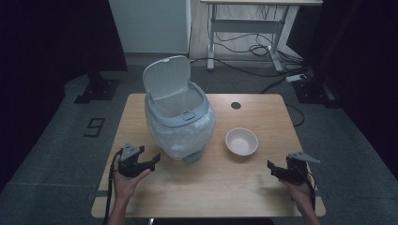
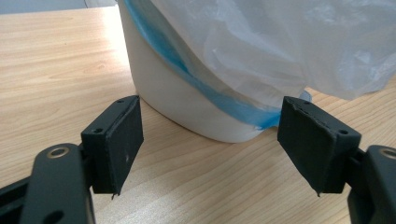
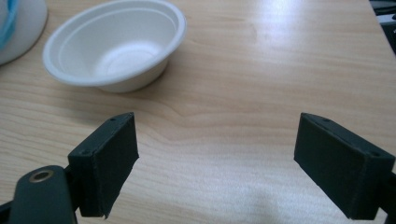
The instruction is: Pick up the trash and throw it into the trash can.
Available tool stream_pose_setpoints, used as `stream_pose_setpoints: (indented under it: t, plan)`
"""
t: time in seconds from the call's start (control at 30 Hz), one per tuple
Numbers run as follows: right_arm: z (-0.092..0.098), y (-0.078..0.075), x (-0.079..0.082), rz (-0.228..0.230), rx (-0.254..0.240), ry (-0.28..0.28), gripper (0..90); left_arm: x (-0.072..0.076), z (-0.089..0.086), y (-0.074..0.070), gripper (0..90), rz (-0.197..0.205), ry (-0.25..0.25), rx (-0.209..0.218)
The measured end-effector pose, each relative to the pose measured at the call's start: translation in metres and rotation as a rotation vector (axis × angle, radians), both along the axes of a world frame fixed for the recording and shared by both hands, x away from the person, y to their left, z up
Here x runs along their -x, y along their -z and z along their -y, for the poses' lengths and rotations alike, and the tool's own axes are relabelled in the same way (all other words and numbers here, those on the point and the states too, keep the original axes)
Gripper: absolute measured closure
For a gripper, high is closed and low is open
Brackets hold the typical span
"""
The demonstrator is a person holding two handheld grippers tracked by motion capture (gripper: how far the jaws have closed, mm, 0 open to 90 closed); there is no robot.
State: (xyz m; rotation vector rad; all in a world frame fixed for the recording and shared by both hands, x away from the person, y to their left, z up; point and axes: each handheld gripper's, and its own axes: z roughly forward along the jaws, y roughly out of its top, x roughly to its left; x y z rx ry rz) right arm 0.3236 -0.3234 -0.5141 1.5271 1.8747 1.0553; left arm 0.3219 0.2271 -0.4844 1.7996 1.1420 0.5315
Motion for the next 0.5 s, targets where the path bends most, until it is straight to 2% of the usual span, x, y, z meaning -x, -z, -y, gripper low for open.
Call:
stream_pose_setpoints:
  t: [0.13,0.3,0.5]
  plan:
    - [-0.004,-0.009,-0.003,0.008,0.022,-0.009,13.2,0.000,0.001,0.004,22.6,-0.016,0.007,-0.004]
    - [-0.009,-0.019,-0.014,0.023,0.016,0.000,13.5,-0.001,0.005,0.005,22.8,-0.020,0.016,-0.018]
    - [-0.015,-0.025,-0.032,0.006,0.024,-0.015,13.4,-0.002,0.006,0.006,22.8,-0.024,0.015,-0.022]
